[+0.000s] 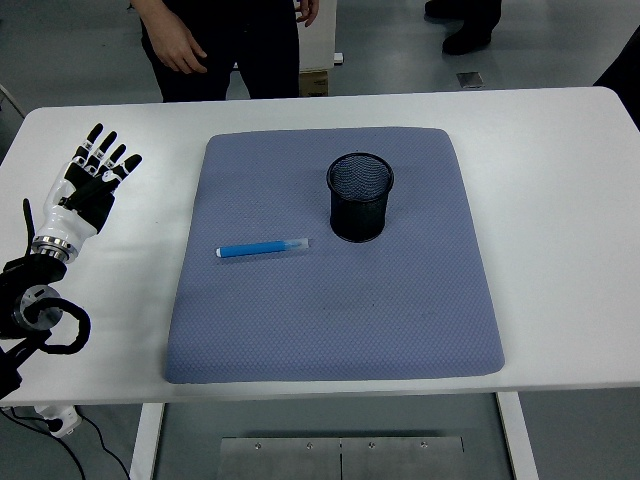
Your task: Left hand places marker in pen holder
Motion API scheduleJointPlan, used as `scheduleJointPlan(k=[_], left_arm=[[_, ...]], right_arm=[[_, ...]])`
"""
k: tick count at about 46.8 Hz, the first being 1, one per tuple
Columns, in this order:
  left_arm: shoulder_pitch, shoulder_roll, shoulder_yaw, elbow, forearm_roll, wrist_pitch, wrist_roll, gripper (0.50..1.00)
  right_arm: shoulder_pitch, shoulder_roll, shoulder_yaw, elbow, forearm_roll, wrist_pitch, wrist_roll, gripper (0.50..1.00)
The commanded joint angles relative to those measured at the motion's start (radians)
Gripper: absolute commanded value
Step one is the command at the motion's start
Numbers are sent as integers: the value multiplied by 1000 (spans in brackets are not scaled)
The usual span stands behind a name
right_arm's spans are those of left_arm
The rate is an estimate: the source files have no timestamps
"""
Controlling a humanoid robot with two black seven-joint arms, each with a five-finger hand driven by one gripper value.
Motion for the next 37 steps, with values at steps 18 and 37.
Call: scheduleJointPlan(k=[18,37], left_arm=[[6,-2,-2,1,-6,21,6,1000],[17,4,-49,1,-3,-30,6,1000]], right_arm=[[0,0,0,0,0,0,0,1000],[0,0,0,0,0,0,0,1000]])
